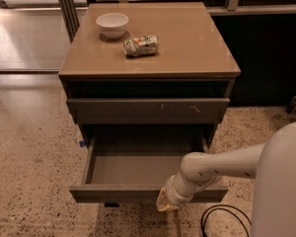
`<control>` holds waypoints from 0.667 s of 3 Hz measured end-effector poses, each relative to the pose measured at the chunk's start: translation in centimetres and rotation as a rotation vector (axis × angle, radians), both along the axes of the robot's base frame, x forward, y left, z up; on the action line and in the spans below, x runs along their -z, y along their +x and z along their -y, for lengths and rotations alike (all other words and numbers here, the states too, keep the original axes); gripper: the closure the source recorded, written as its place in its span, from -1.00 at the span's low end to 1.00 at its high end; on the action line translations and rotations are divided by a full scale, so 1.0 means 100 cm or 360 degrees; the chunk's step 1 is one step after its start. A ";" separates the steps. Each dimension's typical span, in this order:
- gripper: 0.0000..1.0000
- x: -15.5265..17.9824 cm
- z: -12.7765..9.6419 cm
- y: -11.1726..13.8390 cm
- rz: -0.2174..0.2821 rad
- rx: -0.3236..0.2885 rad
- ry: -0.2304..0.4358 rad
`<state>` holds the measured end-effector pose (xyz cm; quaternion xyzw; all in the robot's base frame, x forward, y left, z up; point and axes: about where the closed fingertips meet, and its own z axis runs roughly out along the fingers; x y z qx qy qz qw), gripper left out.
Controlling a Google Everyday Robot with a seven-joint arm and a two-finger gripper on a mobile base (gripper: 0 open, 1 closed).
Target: Close middle drawer
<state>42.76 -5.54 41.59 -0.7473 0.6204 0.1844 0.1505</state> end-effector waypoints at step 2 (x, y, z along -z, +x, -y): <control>1.00 0.001 0.047 0.025 0.0050 0.0268 -0.0132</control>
Offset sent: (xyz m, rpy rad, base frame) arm 0.0649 -0.1245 -0.0028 -0.1931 -0.0959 -0.4371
